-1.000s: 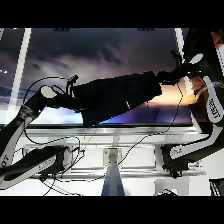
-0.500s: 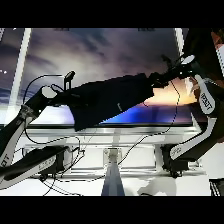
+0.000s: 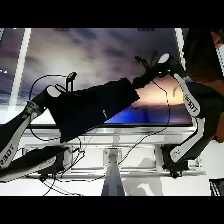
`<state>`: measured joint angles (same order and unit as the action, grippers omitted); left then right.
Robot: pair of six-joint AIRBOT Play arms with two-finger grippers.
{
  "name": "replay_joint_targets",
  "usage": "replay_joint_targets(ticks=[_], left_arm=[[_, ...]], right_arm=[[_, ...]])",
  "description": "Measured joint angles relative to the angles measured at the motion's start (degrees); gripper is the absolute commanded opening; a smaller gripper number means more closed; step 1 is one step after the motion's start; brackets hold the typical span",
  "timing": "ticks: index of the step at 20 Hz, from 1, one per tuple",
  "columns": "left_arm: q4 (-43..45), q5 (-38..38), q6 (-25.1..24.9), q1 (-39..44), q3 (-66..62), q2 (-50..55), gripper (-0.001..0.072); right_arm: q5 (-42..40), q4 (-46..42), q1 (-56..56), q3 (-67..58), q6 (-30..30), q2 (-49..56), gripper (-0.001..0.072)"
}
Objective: Fold the clothes and pants, and hang the long-sleeved shirts on hangers.
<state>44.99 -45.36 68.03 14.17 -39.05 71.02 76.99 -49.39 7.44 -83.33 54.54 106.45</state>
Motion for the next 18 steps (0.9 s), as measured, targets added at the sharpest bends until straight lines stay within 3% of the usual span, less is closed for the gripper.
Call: replay_joint_targets(ticks=[5, 11, 18], left_arm=[[4.8, 0.2, -2.3, 0.0, -7.7, -2.4, 0.0694], [11.8, 0.4, -3.0, 0.0, -16.0, -12.2, 0.0693], [18.0, 0.9, -3.1, 0.0, -17.8, -23.1, 0.0693]], right_arm=[[-4.4, -3.2, -0.8, -8.0, 4.7, -4.6, 0.0038], [-5.6, -20.6, -9.7, -16.7, 24.6, -14.4, 0.0038], [5.1, -37.3, -27.2, -19.2, 47.6, -29.5, 0.0038]])
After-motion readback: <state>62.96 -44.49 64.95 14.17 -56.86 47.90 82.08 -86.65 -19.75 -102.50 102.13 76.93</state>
